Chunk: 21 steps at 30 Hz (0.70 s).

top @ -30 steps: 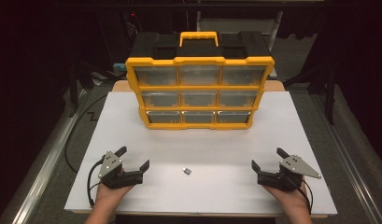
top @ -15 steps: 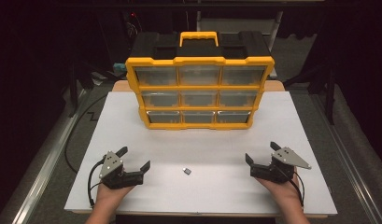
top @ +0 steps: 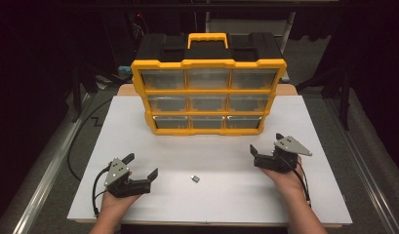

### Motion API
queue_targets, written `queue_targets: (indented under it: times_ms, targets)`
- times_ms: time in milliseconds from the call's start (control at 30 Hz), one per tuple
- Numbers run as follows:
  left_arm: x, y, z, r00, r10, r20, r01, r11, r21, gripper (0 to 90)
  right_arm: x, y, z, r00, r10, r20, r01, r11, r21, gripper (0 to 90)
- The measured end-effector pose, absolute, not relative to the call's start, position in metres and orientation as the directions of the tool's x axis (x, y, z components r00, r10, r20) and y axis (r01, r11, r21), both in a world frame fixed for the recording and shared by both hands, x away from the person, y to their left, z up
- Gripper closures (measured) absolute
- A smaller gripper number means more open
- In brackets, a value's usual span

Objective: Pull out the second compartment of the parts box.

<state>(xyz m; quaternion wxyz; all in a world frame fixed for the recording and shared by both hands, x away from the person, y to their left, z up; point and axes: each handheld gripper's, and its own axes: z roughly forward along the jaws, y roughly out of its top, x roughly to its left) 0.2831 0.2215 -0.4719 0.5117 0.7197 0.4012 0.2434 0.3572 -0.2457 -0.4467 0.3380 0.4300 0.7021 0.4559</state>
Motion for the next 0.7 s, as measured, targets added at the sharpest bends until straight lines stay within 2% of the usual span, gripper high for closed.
queue_targets:
  times_ms: [233,700]
  targets:
    - [0.283,0.222,-0.472,0.553,0.831,-0.056,0.324,-0.152,0.934,0.3,0.371,-0.237,-0.450,-0.415,0.904,-0.099,0.307,0.242,0.921,0.2]
    - [0.282,0.222,-0.471,0.559,0.826,-0.071,0.311,-0.130,0.942,0.3,0.362,-0.240,-0.449,-0.431,0.892,-0.134,0.305,0.284,0.909,0.1]
